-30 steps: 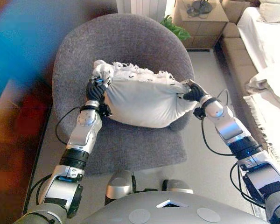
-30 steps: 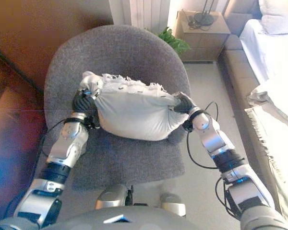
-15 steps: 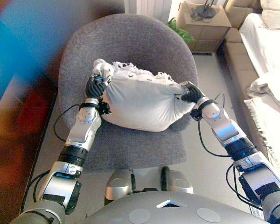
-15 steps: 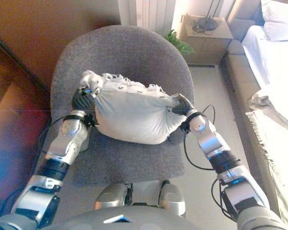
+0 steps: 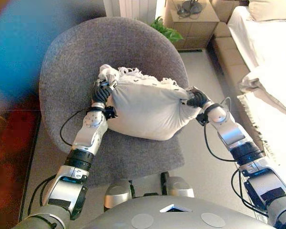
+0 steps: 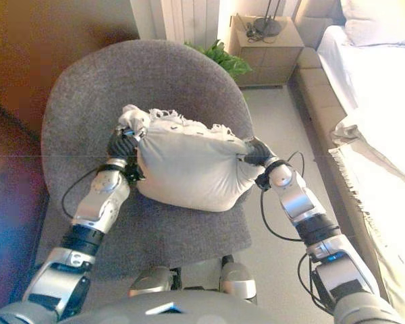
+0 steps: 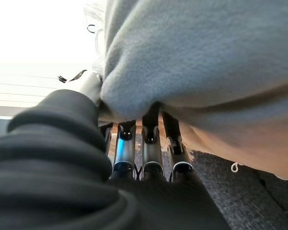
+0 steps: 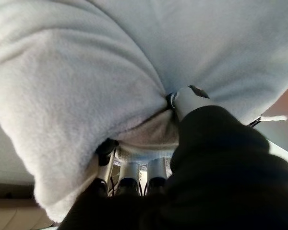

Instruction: Pick up the cushion and take it to the sofa

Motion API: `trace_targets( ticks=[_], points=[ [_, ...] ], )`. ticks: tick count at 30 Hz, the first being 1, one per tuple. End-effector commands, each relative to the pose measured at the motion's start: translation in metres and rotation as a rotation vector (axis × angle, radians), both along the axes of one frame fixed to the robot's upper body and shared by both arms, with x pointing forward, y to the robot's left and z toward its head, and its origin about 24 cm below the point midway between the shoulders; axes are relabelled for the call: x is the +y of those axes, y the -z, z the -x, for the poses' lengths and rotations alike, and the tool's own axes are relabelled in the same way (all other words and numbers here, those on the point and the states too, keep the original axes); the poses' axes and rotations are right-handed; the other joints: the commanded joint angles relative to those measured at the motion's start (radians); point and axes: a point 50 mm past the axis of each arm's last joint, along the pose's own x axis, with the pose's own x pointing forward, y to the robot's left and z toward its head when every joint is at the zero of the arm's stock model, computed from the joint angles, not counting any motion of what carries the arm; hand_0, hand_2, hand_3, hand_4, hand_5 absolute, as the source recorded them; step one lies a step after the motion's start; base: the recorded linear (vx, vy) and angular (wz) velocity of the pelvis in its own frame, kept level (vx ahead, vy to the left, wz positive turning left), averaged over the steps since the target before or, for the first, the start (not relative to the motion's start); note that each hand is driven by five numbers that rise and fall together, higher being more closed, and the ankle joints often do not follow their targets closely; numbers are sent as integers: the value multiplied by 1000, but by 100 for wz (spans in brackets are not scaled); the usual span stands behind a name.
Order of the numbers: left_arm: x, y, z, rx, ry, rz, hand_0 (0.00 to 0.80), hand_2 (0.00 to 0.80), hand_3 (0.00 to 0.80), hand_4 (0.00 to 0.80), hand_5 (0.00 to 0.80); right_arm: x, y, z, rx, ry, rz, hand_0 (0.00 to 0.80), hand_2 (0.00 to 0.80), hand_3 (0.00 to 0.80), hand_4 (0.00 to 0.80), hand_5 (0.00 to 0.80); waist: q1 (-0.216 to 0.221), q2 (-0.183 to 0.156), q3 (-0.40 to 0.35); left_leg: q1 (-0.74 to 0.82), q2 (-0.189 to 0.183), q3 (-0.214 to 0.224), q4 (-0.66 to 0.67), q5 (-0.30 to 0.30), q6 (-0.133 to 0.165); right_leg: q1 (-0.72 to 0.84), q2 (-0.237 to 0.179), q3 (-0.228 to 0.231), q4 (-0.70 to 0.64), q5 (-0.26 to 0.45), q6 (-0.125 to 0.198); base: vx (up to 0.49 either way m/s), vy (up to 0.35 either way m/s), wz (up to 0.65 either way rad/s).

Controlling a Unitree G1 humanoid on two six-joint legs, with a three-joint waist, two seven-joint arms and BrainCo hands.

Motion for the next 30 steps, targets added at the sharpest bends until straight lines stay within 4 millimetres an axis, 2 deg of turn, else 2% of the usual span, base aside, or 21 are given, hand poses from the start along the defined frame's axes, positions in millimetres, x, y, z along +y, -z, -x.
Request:
trace_targets(
  ticks=[1,4,7,14,23,27,30],
  points=[
    [-10,-36,-14,-168,22,0,800,800,800,800,800,6,-54,-23,-243,26,-44,800,800,800,800,800,21,-9,-25,-137,28,-11,329,-160,3,-173,-12,-11,242,-28,-2,-106,-54,-3],
    [-15,-39,-19,-182,23,-3,800,800,800,800,800,12,-62,-27,-268,14,-48,800,800,800,800,800,23,-9,8,-214,44,-19,447,-203,8,-249,-12,-29,377,-75,-21,-73,-48,9],
    [-17,-42,-22,-191,25,-21,800,800,800,800,800,13,-68,-32,-280,7,-40,800,800,800,800,800,24,-10,27,-261,51,-30,516,-229,9,-287,-19,-40,444,-102,-31,-21,-25,14],
    [-21,-63,-42,-228,14,-39,800,800,800,800,800,27,-100,-50,-316,-14,-28,800,800,800,800,800,31,0,86,-352,39,-83,617,-252,-4,-372,-43,-50,563,-135,-43,-35,-17,-2],
    [-18,-74,-68,-156,-3,-60,800,800,800,800,800,35,-105,-69,-209,-20,15,800,800,800,800,800,34,13,93,-315,29,-92,625,-254,-18,-334,-65,-50,572,-134,-30,144,-7,-3],
    [-19,-94,-84,-136,1,-79,800,800,800,800,800,36,-115,-81,-187,10,62,800,800,800,800,800,32,21,95,-310,27,-87,614,-246,-24,-332,-71,-47,562,-125,-22,96,-6,1],
    [-20,-118,-95,-128,-7,-115,800,800,800,800,800,38,-133,-92,-200,33,104,800,800,800,800,800,32,29,102,-330,26,-87,622,-249,-30,-346,-73,-47,560,-125,-16,15,-4,0]
  ],
)
